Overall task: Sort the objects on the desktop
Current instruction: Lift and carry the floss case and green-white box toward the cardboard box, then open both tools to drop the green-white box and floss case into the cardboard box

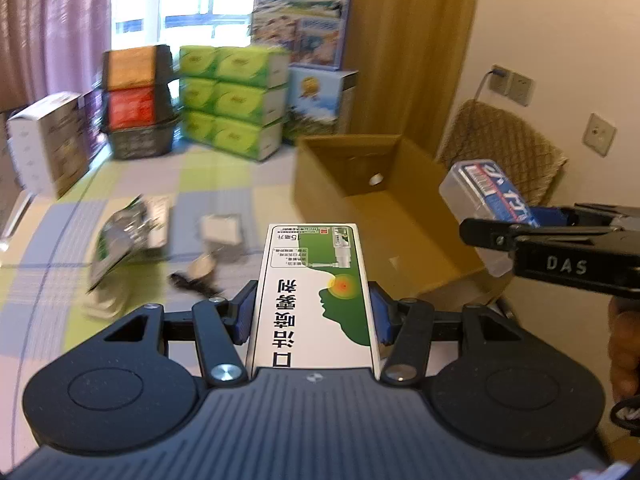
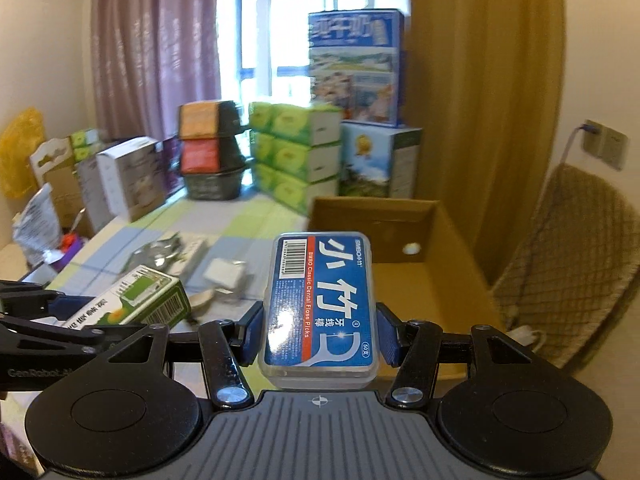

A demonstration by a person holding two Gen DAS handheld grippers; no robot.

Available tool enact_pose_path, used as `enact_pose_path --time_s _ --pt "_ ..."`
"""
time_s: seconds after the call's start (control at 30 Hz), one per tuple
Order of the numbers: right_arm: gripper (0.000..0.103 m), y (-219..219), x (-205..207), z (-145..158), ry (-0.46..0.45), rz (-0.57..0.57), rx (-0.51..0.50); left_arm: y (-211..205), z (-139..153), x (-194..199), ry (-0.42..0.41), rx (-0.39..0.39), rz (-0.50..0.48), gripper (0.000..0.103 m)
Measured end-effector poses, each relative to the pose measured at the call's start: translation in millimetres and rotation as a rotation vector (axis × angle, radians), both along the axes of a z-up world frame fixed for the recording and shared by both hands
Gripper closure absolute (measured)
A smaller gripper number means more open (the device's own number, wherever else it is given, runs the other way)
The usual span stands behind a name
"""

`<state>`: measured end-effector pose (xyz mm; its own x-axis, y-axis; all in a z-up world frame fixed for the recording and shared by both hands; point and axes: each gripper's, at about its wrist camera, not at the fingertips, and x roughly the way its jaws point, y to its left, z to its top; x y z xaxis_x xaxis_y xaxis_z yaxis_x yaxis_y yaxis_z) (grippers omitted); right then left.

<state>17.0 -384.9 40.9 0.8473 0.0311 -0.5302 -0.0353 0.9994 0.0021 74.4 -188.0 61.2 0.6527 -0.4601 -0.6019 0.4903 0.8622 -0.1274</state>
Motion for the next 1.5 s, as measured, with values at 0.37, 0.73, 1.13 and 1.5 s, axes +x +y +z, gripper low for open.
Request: enact_pose_path --time_s 0.37,0.73,1.13,1.5 --pt "0.050 -67 3 -1 0.042 -0.086 0.007 -77 16 7 -0.001 -0.011 -0.083 0.052" --pt "0.050 -95 14 -9 0.067 -0.109 0.048 -110 9 27 0.016 0.001 -0.111 0.052" --pt "0.050 -114 45 -23 0.100 -0.143 0.082 -134 -12 66 0.056 -0.006 -0.127 0.052" --pt "0.050 -122 66 -44 0.133 -0.161 0.079 -147 -37 99 0.090 -0.033 -0.152 0.056"
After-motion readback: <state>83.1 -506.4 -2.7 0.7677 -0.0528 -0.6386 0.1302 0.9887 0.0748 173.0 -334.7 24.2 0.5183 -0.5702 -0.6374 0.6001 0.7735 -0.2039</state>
